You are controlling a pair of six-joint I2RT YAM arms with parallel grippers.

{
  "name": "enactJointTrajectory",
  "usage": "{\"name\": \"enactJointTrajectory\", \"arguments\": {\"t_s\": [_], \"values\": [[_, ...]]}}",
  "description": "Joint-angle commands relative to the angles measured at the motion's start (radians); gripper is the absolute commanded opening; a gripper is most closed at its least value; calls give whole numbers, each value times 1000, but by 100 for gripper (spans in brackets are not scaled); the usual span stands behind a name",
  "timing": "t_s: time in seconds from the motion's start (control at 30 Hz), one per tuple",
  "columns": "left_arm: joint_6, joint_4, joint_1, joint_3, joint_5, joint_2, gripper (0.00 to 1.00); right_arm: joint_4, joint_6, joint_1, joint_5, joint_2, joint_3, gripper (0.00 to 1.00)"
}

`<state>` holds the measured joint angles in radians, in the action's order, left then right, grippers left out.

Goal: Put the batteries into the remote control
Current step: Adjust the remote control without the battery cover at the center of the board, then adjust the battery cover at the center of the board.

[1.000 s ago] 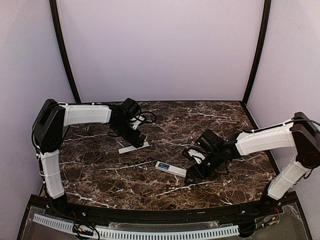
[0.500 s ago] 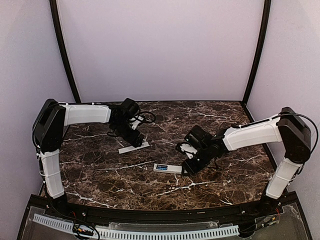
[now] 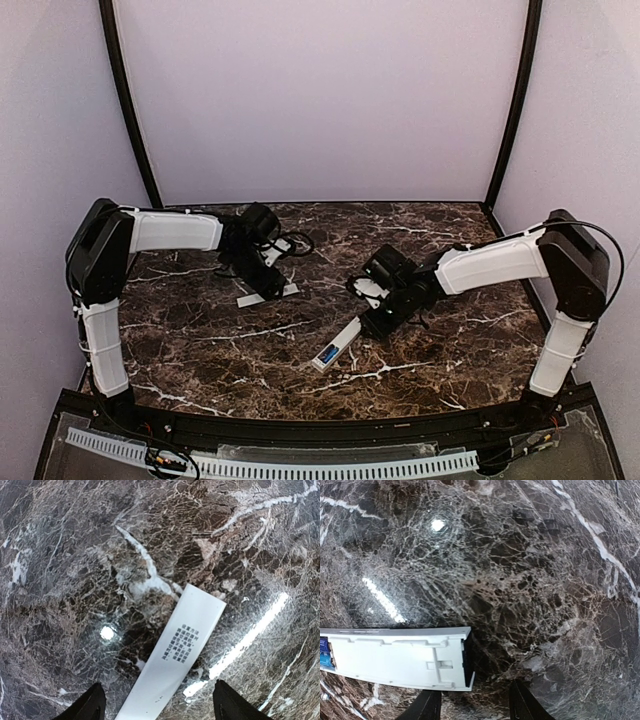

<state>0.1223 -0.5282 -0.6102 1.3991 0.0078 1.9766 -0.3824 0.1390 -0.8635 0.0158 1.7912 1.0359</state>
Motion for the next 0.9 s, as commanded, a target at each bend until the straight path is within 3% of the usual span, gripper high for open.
{"name": "enactJointTrajectory", "arguments": {"t_s": [0.0, 0.27, 0.6, 0.87], "values": [[70, -43, 7, 41, 50, 42, 74, -1, -43, 8, 64, 19, -22, 45], [95, -108, 6, 117, 48, 137, 60, 34, -20, 12, 142, -57, -75, 55], [90, -312, -2, 210, 74, 190, 33, 62, -2, 70, 237, -176, -120, 58], [-20, -307, -38, 198, 77, 159, 24, 90, 12, 101, 277, -205, -174, 58]]}}
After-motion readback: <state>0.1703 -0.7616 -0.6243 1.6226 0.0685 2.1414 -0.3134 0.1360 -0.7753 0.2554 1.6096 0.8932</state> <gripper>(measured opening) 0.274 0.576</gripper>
